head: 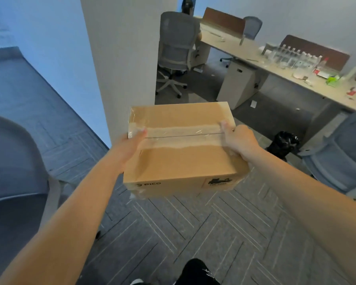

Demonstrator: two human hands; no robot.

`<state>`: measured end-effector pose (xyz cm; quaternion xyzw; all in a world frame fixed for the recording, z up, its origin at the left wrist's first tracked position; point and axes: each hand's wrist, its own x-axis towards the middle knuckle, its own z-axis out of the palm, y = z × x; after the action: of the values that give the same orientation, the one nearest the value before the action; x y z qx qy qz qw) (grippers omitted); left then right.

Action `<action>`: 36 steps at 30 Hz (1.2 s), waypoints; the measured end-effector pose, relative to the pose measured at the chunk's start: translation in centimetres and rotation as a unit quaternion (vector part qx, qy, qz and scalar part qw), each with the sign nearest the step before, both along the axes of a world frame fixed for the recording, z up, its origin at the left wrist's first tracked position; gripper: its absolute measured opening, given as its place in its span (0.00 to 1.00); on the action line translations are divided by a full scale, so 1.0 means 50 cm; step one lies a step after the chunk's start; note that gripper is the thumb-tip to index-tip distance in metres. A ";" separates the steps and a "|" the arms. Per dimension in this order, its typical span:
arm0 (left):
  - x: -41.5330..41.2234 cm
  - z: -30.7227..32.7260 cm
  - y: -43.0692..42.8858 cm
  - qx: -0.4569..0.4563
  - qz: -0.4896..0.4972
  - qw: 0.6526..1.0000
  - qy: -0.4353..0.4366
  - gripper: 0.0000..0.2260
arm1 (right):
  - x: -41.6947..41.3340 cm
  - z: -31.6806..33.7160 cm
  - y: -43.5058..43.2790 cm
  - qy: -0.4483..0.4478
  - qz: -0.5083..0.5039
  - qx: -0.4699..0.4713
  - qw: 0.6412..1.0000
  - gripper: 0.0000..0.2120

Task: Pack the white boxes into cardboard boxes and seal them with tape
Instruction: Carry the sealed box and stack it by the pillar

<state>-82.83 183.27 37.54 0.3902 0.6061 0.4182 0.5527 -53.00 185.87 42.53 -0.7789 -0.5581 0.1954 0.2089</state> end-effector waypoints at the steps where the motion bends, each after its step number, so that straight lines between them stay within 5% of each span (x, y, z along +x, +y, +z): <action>1: 0.017 0.006 0.029 0.001 -0.007 1.000 -0.009 0.20 | 0.014 -0.007 0.032 0.001 0.000 0.002 1.000 0.28; 4: 0.064 0.003 0.118 -0.006 -0.011 1.000 -0.022 0.14 | 0.064 -0.037 0.135 0.001 -0.006 -0.003 1.000 0.28; 8: 0.136 -0.030 0.237 -0.030 0.026 0.999 -0.022 0.21 | 0.138 -0.093 0.302 -0.005 0.025 -0.006 1.000 0.29; 13: 0.215 -0.057 0.357 -0.015 0.087 0.996 0.026 0.09 | 0.196 -0.141 0.504 0.013 0.076 -0.020 0.997 0.27; 17: 0.243 -0.070 0.409 -0.041 0.135 0.990 -0.023 0.18 | 0.213 -0.173 0.615 0.013 0.116 -0.042 0.992 0.30; 27: 0.315 -0.104 0.487 -0.058 0.167 0.984 0.002 0.21 | 0.262 -0.248 0.729 0.048 0.166 -0.069 0.983 0.29; 36: 0.344 -0.127 0.522 -0.058 0.202 0.978 -0.004 0.13 | 0.267 -0.238 0.791 0.034 0.205 -0.071 0.975 0.28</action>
<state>-65.61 209.39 31.18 0.2249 0.6933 0.4872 0.4810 -39.63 225.40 30.63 -0.6533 -0.6835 0.2997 0.1273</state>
